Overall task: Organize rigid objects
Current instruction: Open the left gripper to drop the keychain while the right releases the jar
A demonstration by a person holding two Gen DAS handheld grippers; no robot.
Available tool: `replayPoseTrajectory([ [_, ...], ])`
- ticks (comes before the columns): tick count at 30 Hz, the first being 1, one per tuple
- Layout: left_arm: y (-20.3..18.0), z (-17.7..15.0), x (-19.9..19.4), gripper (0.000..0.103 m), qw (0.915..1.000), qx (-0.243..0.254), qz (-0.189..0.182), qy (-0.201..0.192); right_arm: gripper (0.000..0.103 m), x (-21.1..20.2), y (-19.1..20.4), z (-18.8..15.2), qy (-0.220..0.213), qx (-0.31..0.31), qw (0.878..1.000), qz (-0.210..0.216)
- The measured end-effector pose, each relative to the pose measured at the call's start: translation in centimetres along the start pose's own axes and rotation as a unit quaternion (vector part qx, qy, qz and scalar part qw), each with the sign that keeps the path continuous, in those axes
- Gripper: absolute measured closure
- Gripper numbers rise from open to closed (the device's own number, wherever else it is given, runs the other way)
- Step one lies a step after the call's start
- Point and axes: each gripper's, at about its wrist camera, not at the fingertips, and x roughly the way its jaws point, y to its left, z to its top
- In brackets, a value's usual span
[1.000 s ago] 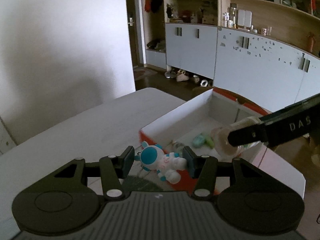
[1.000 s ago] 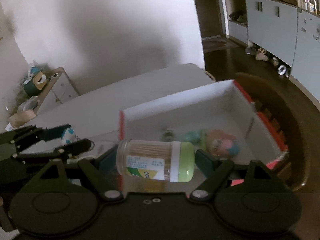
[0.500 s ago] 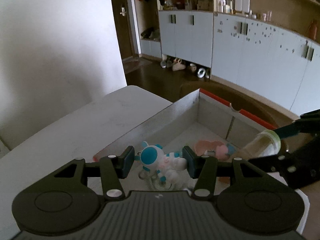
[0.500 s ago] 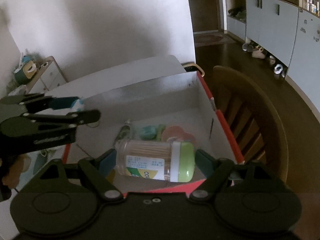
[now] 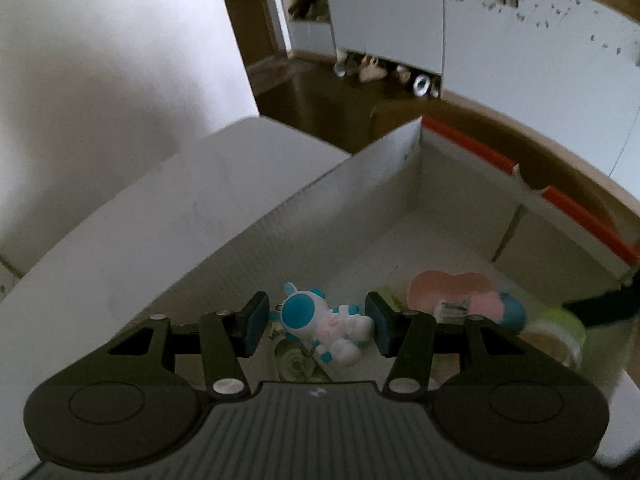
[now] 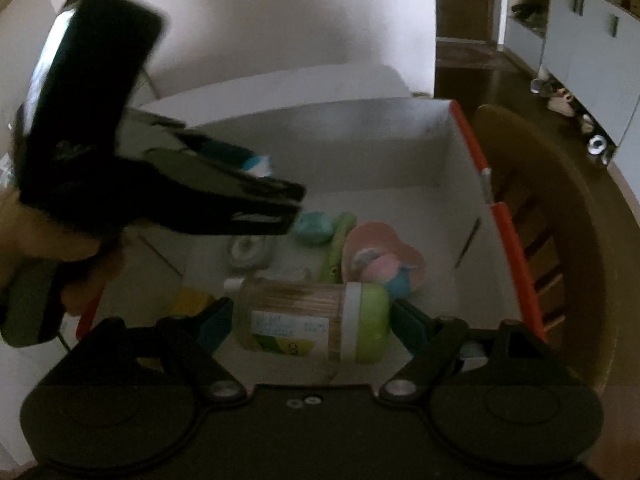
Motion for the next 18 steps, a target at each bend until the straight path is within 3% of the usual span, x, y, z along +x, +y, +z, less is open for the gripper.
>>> replayPoseTrajectory([
  [8, -0.1, 0.0, 2.7, 0.05, 0.9987, -0.015, -0.001, 0.048, 0.019, 0.2, 0.4, 0.6, -0.001, -0.017, 1.0, 0.001],
  [18, 0.4, -0.7, 3.9, 0.051, 0.9966, -0.029, -0.005, 0.077, 0.018, 0.8, 0.7, 1.1, -0.005, -0.025, 1.0, -0.002],
])
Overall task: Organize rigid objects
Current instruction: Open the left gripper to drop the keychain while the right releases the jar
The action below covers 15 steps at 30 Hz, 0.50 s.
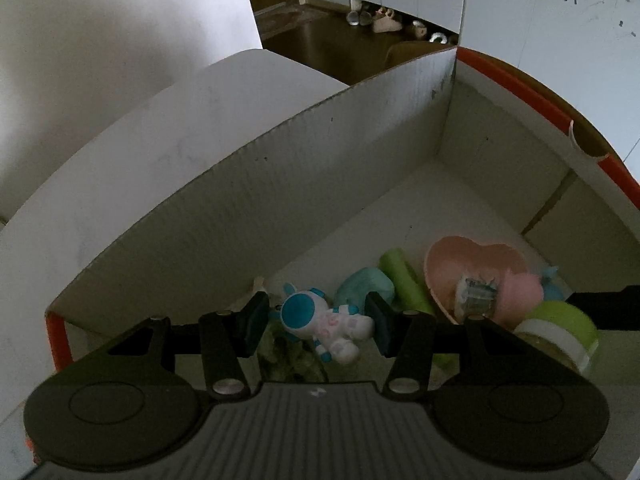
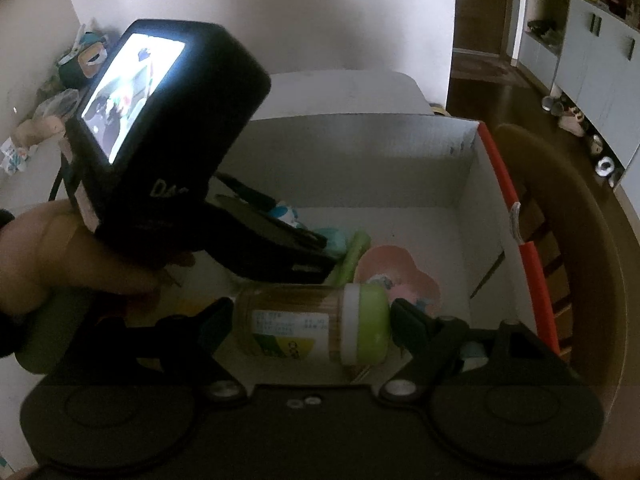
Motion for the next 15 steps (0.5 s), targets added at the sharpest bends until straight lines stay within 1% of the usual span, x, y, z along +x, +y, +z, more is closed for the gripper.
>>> replayPoseTrajectory([
  [8, 0.52, -0.06, -0.24, 0.05, 0.9998, -0.009, -0.016, 0.012, 0.017, -0.3, -0.12, 0.17, 0.004, 0.003, 1.0, 0.005],
  [12, 0.58, 0.03, 0.19, 0.05, 0.9996, 0.001, -0.002, 0.027, 0.018, -0.57, -0.38, 0.21, 0.0, 0.013, 1.0, 0.006],
  [15, 0.75, -0.08, -0.01, 0.046, 0.9995, -0.002, -0.008, 0.03, 0.017, -0.8, -0.52, 0.13, -0.004, 0.018, 1.0, 0.005],
])
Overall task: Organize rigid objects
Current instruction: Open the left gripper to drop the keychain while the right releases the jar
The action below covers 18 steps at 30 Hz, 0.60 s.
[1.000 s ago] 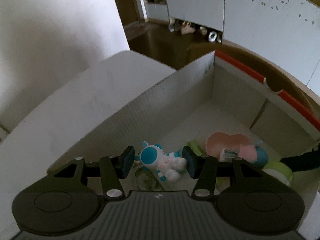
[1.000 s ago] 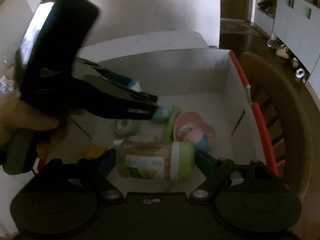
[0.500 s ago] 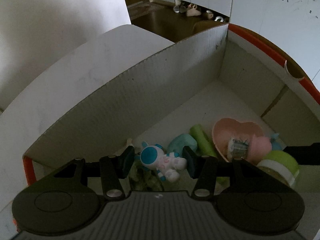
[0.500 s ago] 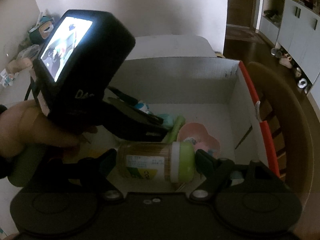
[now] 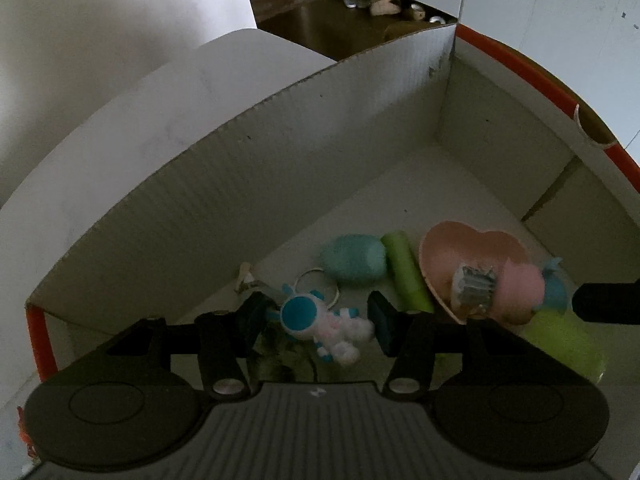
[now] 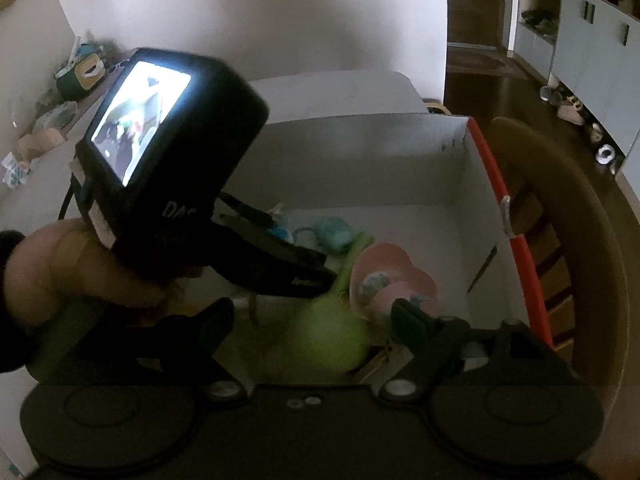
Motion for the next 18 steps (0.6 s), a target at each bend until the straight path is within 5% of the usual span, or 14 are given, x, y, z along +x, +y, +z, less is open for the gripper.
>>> replayPoseTrajectory([
  [18, 2.4, -2.7, -4.8, 0.042, 0.9979, -0.023, -0.019, -0.057, 0.013, -2.6, 1.4, -0.3, -0.026, -0.003, 1.0, -0.007],
])
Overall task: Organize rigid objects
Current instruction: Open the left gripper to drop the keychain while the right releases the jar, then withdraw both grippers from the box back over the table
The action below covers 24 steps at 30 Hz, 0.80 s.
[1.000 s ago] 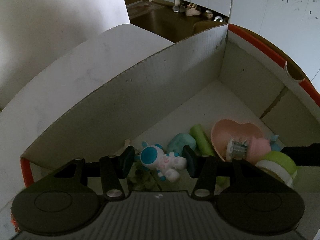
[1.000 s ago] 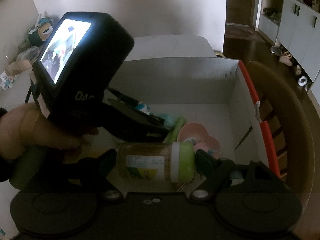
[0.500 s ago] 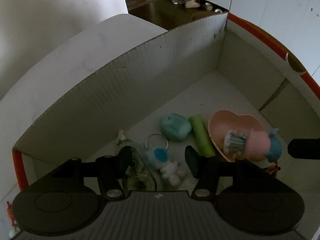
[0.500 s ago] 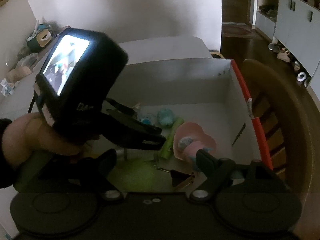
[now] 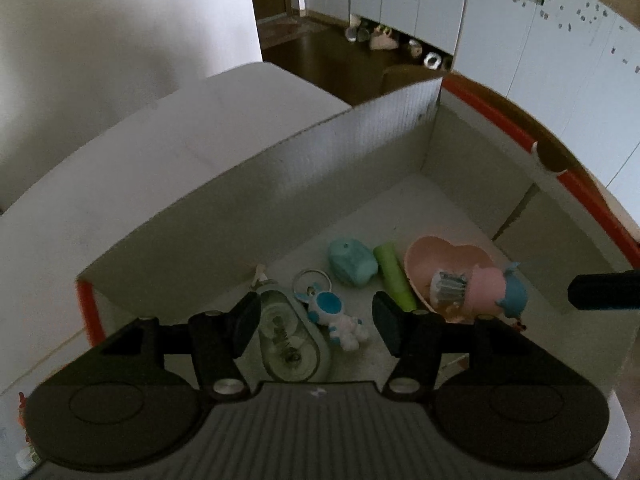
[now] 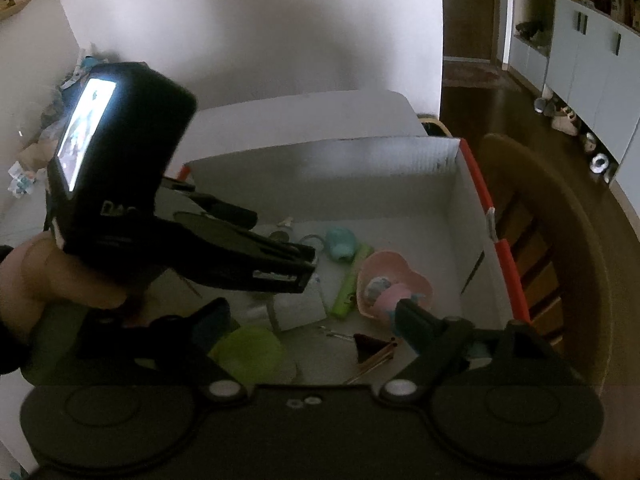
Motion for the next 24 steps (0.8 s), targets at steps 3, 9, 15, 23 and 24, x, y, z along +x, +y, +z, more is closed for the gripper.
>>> replayPoseTrajectory([
  [3, 0.4, -0.6, -1.3, 0.042, 0.9999, -0.003, -0.003, -0.015, 0.012, -0.9, 0.5, -0.1, -0.009, 0.001, 1.0, -0.001],
  [9, 1.1, -1.4, -4.9, 0.042, 0.9989, -0.01, -0.011, -0.043, 0.01, -2.7, 1.8, -0.3, -0.03, 0.003, 1.0, -0.003],
  [15, 2.3, -3.0, -8.4, 0.042, 0.9969, -0.014, -0.02, -0.075, 0.007, -4.3, 3.5, -0.5, -0.054, 0.003, 0.999, 0.001],
  [23, 5.4, -5.5, -12.5, 0.031, 0.9917, -0.038, -0.03, -0.119, 0.001, -6.0, 6.3, -1.4, -0.1, 0.004, 0.995, 0.019],
  [24, 5.9, -5.9, -12.9, 0.029, 0.9912, -0.041, -0.03, -0.122, 0.0, -6.2, 6.9, -1.4, -0.106, 0.005, 0.994, 0.023],
])
